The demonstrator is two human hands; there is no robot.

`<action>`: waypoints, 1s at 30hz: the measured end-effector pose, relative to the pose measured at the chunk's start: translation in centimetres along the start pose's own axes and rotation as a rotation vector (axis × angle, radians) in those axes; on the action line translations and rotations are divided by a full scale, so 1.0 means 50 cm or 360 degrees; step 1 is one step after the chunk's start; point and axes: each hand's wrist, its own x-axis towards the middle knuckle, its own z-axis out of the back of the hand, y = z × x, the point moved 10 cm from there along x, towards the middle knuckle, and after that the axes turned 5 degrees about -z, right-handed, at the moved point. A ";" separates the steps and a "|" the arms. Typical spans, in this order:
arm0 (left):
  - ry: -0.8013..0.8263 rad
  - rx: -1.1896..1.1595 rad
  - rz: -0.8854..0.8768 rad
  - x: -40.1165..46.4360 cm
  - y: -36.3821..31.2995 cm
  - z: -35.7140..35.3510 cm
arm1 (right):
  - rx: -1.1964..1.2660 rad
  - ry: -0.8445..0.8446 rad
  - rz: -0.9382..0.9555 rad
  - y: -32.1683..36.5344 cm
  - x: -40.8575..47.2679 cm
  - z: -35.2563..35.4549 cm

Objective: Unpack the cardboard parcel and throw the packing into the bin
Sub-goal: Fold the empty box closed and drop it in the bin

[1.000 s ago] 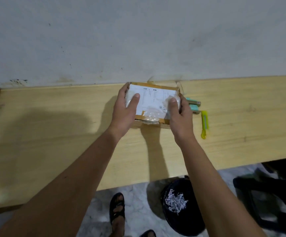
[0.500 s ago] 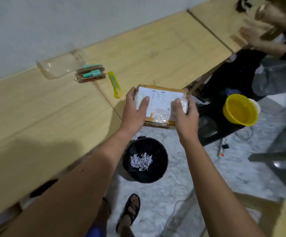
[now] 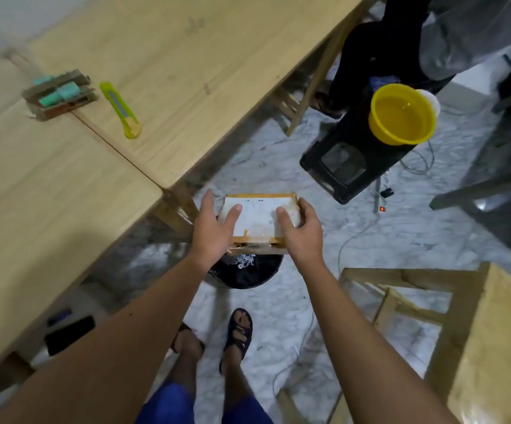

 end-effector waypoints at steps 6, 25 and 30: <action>-0.0083 -0.0004 -0.0050 0.015 -0.001 0.029 | 0.0044 0.0051 -0.0061 -0.031 0.005 -0.016; -0.0654 0.0123 -0.0489 0.080 -0.162 0.491 | -0.0099 0.0462 0.0605 0.370 -0.073 -0.314; -0.0847 0.0414 -0.0488 0.135 -0.115 0.668 | -0.0290 0.0607 0.0905 0.493 -0.092 -0.508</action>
